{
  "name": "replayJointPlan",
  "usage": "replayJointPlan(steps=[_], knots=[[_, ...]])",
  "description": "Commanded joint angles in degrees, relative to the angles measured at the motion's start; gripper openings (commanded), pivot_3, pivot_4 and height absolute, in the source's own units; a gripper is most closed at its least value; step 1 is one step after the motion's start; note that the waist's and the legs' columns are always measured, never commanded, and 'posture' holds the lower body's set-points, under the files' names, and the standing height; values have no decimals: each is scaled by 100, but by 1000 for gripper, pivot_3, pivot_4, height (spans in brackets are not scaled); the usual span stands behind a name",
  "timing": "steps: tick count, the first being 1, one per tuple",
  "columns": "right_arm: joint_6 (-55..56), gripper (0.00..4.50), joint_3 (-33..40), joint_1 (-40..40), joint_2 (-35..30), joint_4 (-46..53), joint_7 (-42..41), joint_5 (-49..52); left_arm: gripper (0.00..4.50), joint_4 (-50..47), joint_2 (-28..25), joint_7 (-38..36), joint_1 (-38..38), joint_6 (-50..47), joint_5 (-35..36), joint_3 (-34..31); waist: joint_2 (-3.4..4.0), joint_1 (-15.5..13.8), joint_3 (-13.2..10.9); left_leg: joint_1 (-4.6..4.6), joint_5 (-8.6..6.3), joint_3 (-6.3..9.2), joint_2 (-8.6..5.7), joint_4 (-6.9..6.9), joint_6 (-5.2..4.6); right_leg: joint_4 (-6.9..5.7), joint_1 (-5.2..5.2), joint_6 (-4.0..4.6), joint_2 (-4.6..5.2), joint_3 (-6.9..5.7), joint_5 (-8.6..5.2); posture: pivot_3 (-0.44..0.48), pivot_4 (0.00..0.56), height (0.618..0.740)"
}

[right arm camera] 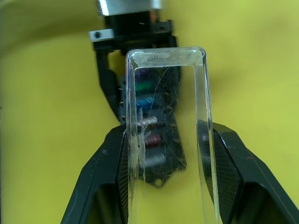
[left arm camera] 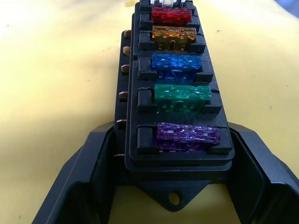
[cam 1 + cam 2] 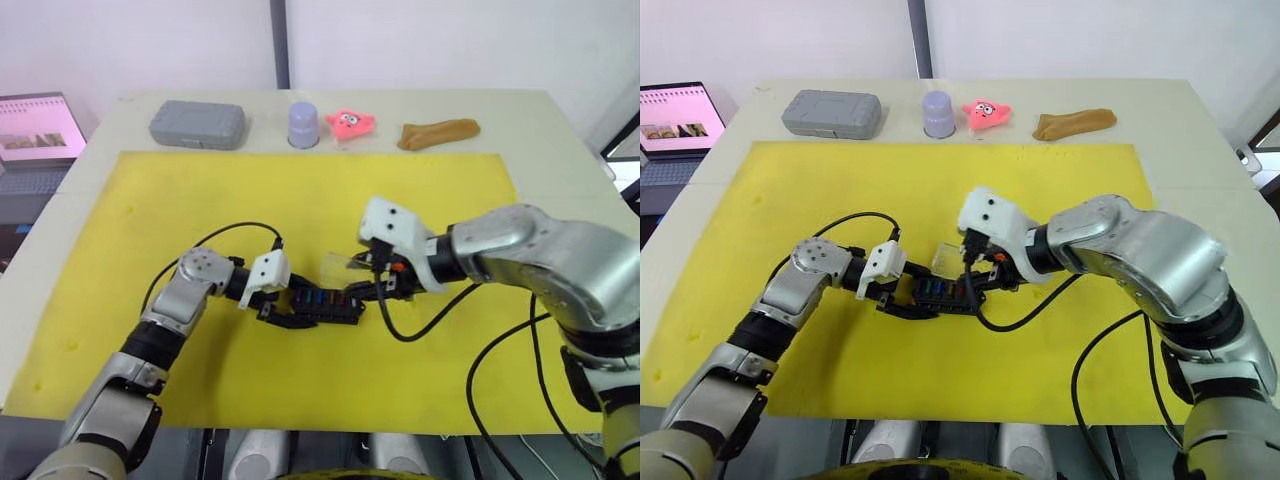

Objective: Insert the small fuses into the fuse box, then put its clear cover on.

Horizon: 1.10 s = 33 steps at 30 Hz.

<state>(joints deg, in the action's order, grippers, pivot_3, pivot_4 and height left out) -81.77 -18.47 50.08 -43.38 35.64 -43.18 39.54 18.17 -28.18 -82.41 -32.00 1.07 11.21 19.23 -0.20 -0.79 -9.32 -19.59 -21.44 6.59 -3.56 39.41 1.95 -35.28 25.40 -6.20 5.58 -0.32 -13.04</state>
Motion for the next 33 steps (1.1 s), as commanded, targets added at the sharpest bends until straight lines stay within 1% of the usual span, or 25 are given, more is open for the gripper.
replayJointPlan(steps=[1, 3, 6, 11, 14, 18, 25, 33], knots=[[-56, 1693, -740, 535, 50, -175, -20, -203, 2716, 150, 149, -72, -71, 48, -188, 213, 0, 4, 0, 0, 0, 0, 0, 4, 0, -3, 0, 0, 1, 0, 0, 0, 150, 740], [27, 1693, -1131, 782, 51, -363, 15, -409, 2716, 181, 165, -94, -99, 18, -236, 231, 0, 1, 0, -1, 0, 2, 0, 14, -1, -4, -4, -1, 1, 0, 1, 0, 150, 740], [51, 1693, -1343, 960, 84, -542, -36, -493, 2716, 196, 180, -129, -117, -14, -295, 251, 0, -3, 0, -11, -1, 6, -2, 34, -2, -8, -4, -8, 3, -1, 5, 0, 150, 740], [-35, 1693, -1494, 1100, 257, -655, -10, -564, 2716, 201, 197, -124, -149, -106, -393, 256, 0, 3, 0, -18, -4, 7, -3, 53, -7, -13, -4, -14, 2, -1, 11, 0, 150, 740], [-119, 1693, -1432, 1115, 364, -639, -3, -511, 2716, 188, 160, -95, -176, -238, -483, 280, 0, 4, 0, -18, -4, 8, -4, 53, -7, -14, -3, -14, 2, -1, 12, 0, 150, 740], [-200, 1693, -1352, 1121, 411, -594, -16, -472, 4462, 129, 71, -77, -167, -257, -573, 275, 0, 5, 0, -18, -4, 8, -8, 56, -7, -16, -4, -14, 2, -1, 12, 0, 150, 740], [-310, 1693, -1262, 1177, 440, -557, -64, -391, 4462, 95, -12, -37, -75, -179, -464, 116, 1, 22, 0, -18, -4, 7, -7, 57, -7, -21, 0, -14, 1, 0, 13, 0, 150, 740], [-150, 1693, -1394, 1111, 632, -723, 71, -557, 4462, 138, -8, 188, -56, -247, -447, -30, 1, 26, 1, -17, -4, 6, -7, 58, -7, -24, 0, -13, 1, 0, 13, 0, 150, 740]])
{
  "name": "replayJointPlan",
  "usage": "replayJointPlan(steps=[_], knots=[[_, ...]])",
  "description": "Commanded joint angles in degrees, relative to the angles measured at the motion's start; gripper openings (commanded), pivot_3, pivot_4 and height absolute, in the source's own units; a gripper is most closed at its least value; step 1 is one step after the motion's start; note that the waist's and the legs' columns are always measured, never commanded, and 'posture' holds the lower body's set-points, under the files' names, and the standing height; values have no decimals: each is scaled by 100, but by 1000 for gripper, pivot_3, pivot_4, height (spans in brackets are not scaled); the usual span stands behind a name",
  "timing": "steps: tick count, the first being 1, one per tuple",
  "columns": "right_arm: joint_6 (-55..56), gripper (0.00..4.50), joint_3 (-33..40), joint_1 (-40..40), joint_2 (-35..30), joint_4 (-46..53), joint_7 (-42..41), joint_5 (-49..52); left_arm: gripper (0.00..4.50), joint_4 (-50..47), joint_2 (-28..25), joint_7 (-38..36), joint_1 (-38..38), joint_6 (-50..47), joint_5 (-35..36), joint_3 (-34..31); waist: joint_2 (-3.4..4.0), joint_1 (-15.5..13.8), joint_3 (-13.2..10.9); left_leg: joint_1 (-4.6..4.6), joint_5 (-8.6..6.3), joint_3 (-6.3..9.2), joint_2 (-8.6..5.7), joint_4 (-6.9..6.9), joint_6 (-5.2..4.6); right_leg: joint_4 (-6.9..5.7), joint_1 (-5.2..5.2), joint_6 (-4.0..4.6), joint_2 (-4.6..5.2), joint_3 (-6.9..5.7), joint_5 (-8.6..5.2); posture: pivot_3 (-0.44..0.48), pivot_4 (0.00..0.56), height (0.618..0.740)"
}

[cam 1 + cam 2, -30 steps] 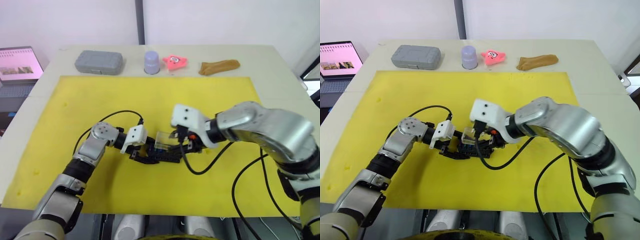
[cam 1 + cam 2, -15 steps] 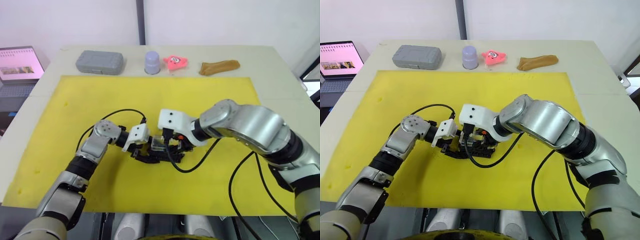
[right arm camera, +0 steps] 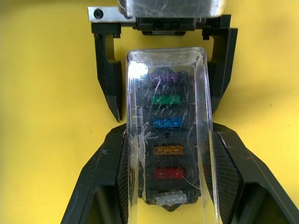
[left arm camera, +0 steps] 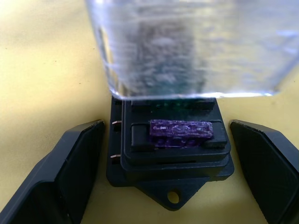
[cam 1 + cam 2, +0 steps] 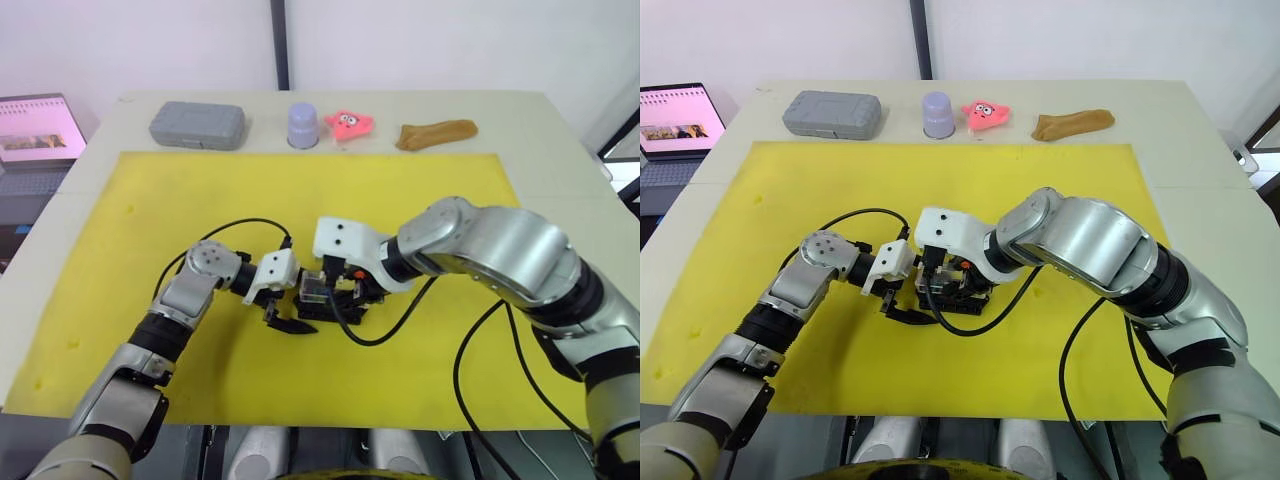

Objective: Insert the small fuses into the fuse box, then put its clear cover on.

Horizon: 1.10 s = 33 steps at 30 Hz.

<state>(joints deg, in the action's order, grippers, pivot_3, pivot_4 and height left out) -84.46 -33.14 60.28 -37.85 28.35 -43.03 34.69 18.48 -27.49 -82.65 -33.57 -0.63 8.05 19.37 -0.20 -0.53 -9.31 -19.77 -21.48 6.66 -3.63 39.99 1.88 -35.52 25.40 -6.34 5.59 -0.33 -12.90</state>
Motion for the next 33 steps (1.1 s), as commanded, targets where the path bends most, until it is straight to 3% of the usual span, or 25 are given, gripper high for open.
replayJointPlan(steps=[1, 33], knots=[[135, 1693, 46, 75, 100, -5, 72, -97, 4462, 84, -92, 217, 114, -95, -119, -57, 0, -1, 0, 0, 0, 0, 0, 1, 0, -2, 0, 0, 0, 0, 0, 0, 150, 740], [558, 1693, -565, -229, 132, -376, -96, -554, 4462, 106, -129, 425, 67, -235, -21, -172, 0, 35, 0, 3, 1, -1, 1, 4, 1, -11, 2, 1, 0, 1, 0, 0, 150, 740]])
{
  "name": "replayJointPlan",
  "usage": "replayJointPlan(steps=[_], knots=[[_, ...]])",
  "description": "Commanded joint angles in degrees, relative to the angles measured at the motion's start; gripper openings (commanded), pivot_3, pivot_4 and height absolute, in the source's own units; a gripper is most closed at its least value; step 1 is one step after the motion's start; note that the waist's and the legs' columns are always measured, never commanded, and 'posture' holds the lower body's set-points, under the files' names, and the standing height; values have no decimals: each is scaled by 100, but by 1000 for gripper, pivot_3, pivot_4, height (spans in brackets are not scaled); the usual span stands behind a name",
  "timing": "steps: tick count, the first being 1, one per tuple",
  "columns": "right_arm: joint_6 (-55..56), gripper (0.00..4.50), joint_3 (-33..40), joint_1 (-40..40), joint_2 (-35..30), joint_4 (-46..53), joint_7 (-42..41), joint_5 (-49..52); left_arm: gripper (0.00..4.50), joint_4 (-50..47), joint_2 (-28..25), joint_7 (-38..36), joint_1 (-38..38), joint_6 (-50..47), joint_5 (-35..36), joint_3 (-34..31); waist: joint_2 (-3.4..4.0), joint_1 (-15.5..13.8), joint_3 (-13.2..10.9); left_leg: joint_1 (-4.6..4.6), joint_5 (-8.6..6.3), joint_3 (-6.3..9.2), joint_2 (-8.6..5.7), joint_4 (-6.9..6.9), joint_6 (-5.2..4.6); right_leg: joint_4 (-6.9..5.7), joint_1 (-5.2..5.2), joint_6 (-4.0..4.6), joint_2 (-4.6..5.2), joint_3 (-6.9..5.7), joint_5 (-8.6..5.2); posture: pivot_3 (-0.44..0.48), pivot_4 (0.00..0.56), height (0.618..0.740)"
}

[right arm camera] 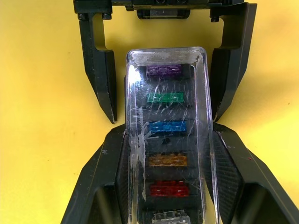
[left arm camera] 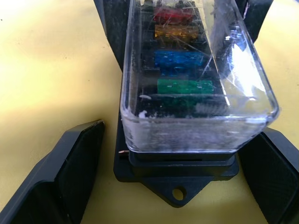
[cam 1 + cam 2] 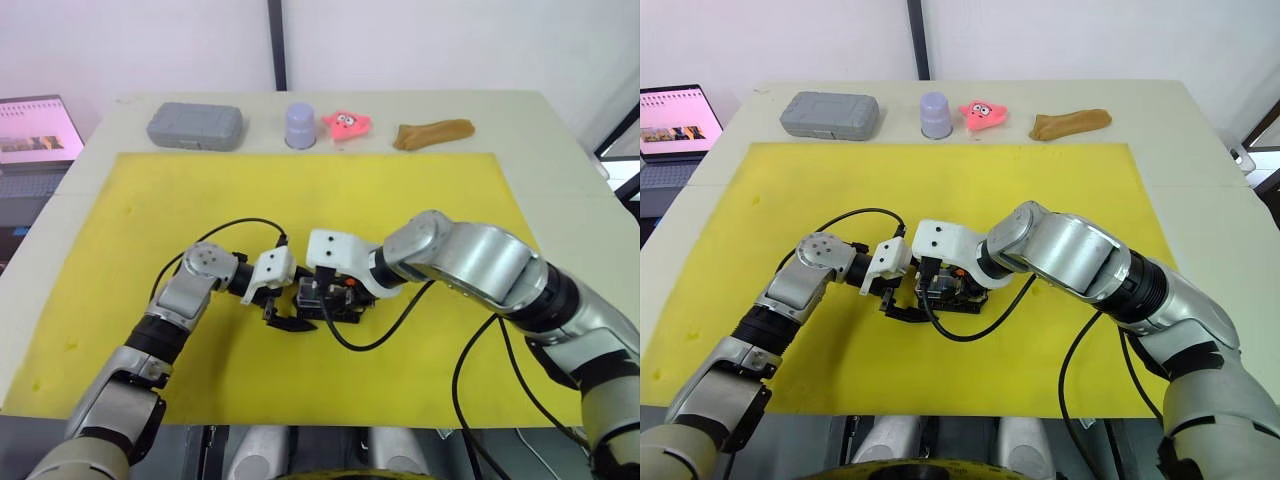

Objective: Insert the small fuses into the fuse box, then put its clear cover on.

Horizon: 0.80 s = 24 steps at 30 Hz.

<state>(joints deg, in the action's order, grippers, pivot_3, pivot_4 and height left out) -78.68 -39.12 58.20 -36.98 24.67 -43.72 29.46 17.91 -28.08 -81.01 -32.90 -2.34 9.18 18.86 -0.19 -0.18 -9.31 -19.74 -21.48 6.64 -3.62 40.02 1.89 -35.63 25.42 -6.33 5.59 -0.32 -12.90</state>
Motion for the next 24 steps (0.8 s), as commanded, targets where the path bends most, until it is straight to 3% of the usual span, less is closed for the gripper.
replayJointPlan(steps=[1, 24], knots=[[-13, 1693, 17, -20, 44, -27, -25, -47, 4462, 162, -65, 266, 3, -61, -133, -118, 0, -1, 0, 0, 0, 0, 0, 0, 0, 0, 0, 0, 0, 0, 0, 0, 150, 740], [-62, 1693, 264, -46, 124, -70, -92, 53, 4462, 226, -31, 294, -15, 11, -156, -86, 0, -4, 0, 0, 0, 0, 0, 1, 0, -1, 0, 0, 0, 0, 0, 0, 150, 740]])
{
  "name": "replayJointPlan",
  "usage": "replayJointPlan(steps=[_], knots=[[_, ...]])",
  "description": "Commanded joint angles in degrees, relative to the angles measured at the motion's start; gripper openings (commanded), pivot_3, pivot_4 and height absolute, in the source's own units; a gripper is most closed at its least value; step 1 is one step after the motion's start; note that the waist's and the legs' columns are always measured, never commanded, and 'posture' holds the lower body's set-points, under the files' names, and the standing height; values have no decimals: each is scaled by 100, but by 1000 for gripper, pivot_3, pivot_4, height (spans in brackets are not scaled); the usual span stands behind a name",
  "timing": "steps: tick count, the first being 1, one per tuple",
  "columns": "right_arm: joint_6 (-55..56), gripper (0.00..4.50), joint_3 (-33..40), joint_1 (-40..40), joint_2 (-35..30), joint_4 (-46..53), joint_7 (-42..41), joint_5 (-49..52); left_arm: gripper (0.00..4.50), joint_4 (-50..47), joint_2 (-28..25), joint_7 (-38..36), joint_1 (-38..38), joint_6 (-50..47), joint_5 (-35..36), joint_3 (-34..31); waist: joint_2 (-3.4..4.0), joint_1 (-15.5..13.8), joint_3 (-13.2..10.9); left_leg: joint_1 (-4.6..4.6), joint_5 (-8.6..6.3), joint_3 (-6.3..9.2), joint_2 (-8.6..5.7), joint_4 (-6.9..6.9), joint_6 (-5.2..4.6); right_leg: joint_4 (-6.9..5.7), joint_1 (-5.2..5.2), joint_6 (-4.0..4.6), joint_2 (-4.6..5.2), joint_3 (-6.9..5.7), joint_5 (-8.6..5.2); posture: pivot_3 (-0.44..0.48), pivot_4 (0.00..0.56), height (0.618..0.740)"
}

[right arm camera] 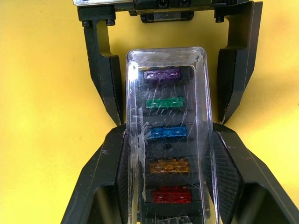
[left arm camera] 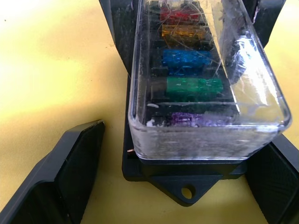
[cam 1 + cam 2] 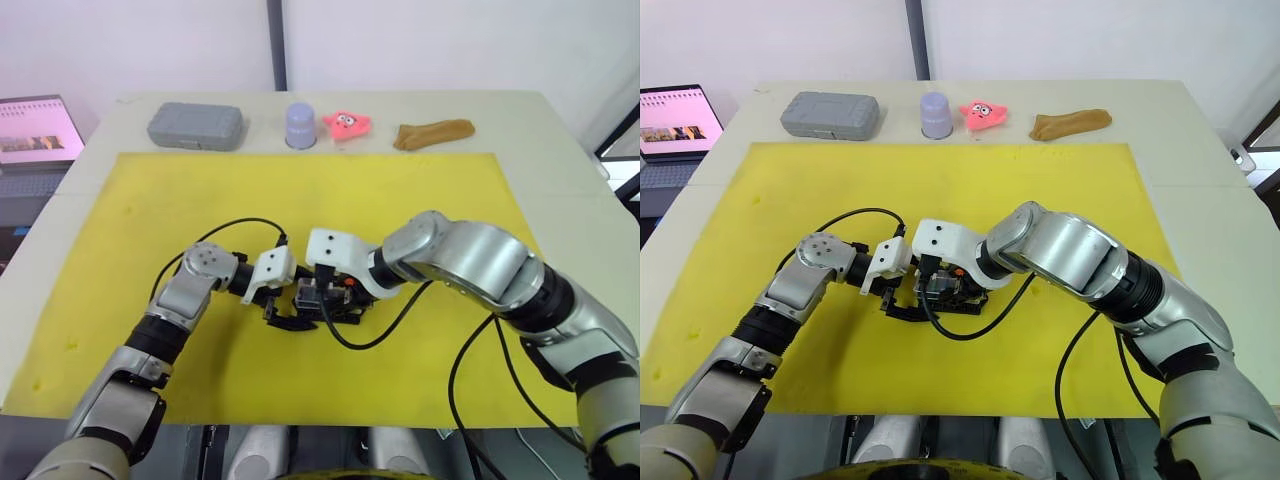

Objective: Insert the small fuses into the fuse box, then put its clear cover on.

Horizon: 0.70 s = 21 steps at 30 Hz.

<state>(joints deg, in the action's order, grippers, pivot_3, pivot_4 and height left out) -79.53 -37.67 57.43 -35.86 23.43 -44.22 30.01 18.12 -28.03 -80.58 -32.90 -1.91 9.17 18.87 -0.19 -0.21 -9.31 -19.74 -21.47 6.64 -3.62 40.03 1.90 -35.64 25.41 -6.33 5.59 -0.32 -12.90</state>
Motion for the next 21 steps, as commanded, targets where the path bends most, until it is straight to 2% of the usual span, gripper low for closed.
replayJointPlan(steps=[1, 12, 14, 18, 21], knots=[[22, 1693, 116, 33, 14, 53, -47, 0, 4462, 212, -35, 252, -21, -27, -157, -88, 0, 0, 0, 0, 0, 0, 0, 0, 0, 0, 0, 0, 0, 0, 0, 0, 150, 740], [73, 1693, 89, -43, -110, 179, -75, -10, 4462, 270, -1, 301, -59, 16, -168, -100, 0, -7, 0, 1, 0, 0, 0, 0, 0, -1, 0, 0, 0, 0, 0, 0, 150, 740], [107, 2735, 88, -77, -134, 225, -69, -15, 4500, 280, 12, 315, -69, 19, -167, -107, 0, -14, 0, 1, 0, 0, 0, 1, 0, -1, -1, 0, 0, 0, 0, 0, 150, 740], [222, 4469, 50, -150, -185, 320, -31, -104, 4500, 286, 36, 345, -85, 1, -153, -118, 0, -24, 0, 0, 0, 0, -1, 1, 0, 0, -1, 0, 0, 0, 0, 0, 150, 740], [296, 4469, 85, -190, -187, 348, -11, -155, 4500, 279, 57, 366, -99, -30, -133, -127, 0, -26, 0, 0, 0, 0, -1, 1, 0, -1, -1, 0, 0, 0, 0, 0, 150, 740]])
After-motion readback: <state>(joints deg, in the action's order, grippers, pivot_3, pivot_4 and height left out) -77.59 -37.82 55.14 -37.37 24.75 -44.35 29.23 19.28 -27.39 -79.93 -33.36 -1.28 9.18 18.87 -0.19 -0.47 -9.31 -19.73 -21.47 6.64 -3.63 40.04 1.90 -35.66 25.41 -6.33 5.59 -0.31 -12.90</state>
